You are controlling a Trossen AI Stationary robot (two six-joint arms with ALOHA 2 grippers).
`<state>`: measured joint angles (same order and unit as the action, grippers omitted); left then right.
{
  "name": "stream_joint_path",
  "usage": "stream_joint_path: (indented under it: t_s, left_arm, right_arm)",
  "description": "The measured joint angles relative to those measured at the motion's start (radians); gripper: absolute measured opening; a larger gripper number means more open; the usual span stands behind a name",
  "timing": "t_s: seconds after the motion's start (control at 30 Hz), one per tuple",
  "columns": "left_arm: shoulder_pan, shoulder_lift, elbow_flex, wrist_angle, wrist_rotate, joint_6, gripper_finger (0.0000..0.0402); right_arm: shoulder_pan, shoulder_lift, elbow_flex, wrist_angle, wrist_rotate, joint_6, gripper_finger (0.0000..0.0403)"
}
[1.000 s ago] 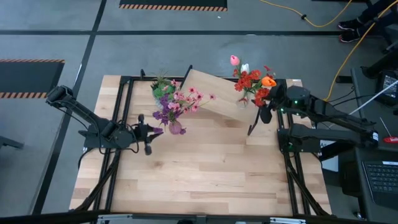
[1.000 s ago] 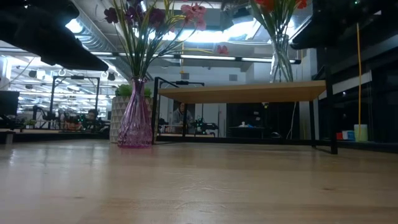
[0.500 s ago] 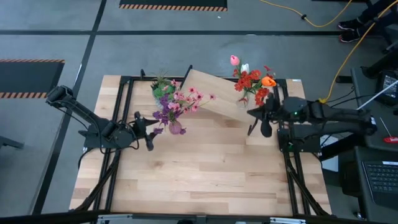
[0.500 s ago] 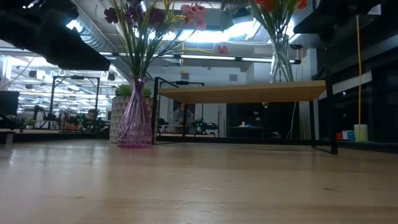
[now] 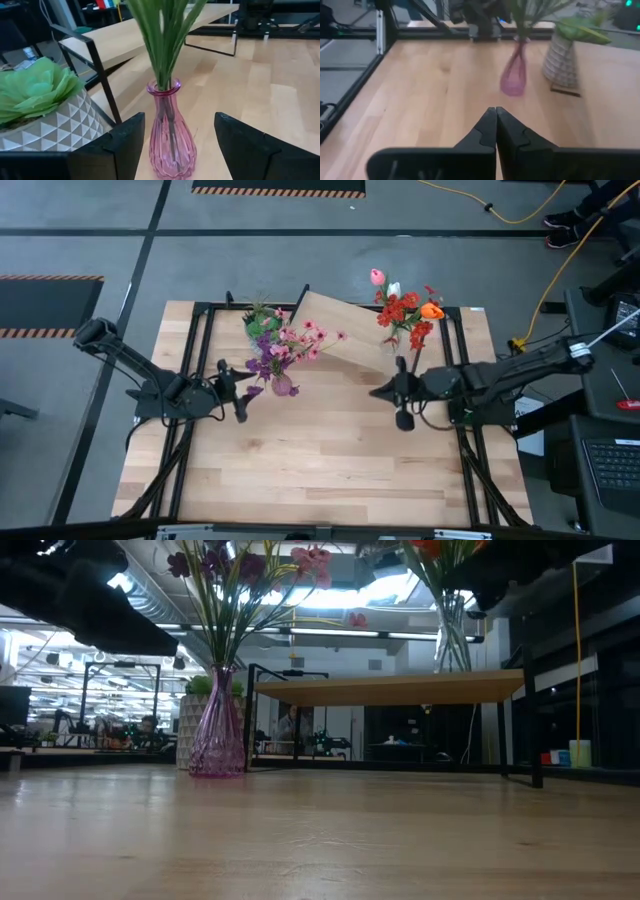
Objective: Pick and place flowers into a vace then onto a shelf
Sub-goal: Put the pink vase on the shelf
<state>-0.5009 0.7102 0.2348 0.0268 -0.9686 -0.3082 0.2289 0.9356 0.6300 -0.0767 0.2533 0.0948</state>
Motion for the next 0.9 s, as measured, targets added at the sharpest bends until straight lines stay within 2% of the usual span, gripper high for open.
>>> stream_joint_path:
  t_s: [0.17,0.33,0.67,0.8,0.9]
  left_arm:
    - [0.053,0.03,0.0,-0.001,0.007,-0.028,0.0233]
    - [0.145,0.113,0.0,0.01,0.101,-0.036,0.0233]
    - [0.278,0.246,0.0,0.231,0.263,0.09,0.0233]
    - [0.321,0.265,0.0,0.257,0.275,0.097,0.0233]
    - [0.354,0.275,0.0,0.275,0.332,0.096,0.0233]
  right_arm:
    - [0.038,0.086,-0.018,0.113,0.0,0.001,0.0002]
    - [0.049,0.143,-0.018,0.16,0.0,0.0,0.0002]
    - [0.049,0.217,-0.018,0.196,0.0,0.002,0.0002]
    - [0.048,0.232,-0.018,0.205,0.0,0.001,0.0003]
    - [0.048,0.237,-0.018,0.208,0.0,0.0,0.0003]
